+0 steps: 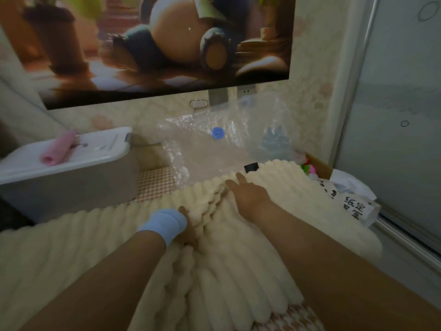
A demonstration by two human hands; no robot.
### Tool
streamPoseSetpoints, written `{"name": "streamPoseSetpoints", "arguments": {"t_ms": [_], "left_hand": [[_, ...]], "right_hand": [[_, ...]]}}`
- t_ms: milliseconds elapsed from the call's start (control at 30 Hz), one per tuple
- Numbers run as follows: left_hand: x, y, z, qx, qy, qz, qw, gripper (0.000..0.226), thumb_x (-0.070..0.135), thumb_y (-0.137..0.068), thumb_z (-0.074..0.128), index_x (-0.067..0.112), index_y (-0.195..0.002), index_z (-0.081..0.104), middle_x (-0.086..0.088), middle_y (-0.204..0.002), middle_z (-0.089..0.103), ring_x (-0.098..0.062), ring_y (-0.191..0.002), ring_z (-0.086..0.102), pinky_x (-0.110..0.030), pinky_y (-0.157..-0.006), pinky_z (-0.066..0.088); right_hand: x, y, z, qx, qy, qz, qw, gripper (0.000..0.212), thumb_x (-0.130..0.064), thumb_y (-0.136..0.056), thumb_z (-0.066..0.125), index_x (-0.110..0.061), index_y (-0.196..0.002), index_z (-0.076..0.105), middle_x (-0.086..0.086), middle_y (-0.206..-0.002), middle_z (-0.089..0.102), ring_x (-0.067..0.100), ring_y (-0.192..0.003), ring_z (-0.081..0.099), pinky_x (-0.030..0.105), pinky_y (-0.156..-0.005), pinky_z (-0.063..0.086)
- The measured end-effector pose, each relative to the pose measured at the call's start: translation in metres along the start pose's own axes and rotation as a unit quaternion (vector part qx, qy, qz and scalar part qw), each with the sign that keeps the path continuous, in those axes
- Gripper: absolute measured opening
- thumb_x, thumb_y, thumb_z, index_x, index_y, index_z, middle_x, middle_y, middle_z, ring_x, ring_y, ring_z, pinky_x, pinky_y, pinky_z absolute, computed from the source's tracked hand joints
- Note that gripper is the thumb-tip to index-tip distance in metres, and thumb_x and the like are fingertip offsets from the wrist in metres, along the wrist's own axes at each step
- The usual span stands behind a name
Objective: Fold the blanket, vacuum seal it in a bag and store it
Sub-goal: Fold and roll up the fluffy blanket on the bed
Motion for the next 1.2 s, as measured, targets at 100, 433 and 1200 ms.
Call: {"name": "streamPoseSetpoints", "arguments": {"t_ms": [100,433,1200], "left_hand": [[-0.014,-0.012,-0.006,0.037,0.027,0.027,0.999,0.083,0.037,-0.09,0.06,0.009,-0.152,0.012,-0.013,-0.154,0.029,-0.029,-0.137,0.037,-0.035,-0.109,0.036],[-0.052,-0.044,-0.125,0.262,-0.019,0.069,0.962,0.045,0.019,-0.088,0.056,0.019,-0.131,0.047,-0.012,-0.137,0.048,-0.034,-0.123,0.049,-0.04,-0.102,0.042],[-0.104,0.102,0.084,0.068,0.005,0.074,0.995,0.126,0.082,-0.059,0.063,0.043,-0.146,-0.02,0.002,-0.154,-0.033,-0.029,-0.143,-0.027,-0.063,-0.113,-0.005]], "right_hand": [[-0.006,-0.021,0.01,-0.028,0.0,-0.01,1.0,0.061,-0.014,-0.102,0.032,-0.032,-0.157,0.011,0.006,-0.166,-0.006,0.037,-0.131,0.047,0.043,-0.101,0.04],[0.04,-0.07,-0.035,0.127,0.096,0.078,0.984,0.029,-0.012,-0.097,0.041,-0.013,-0.123,0.054,0.012,-0.125,0.055,0.03,-0.114,0.056,0.038,-0.089,0.047],[-0.2,0.103,0.036,-0.141,-0.064,-0.146,0.977,0.067,-0.033,-0.099,0.045,-0.027,-0.157,0.012,0.007,-0.16,0.024,0.027,-0.145,0.029,0.047,-0.118,0.025]]}}
Point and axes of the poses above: each hand's wrist, its own y-axis away from the middle knuckle, its own z-axis out of the palm, x = y × z, the point moved 9 cm from there along -y, towards the middle knuckle
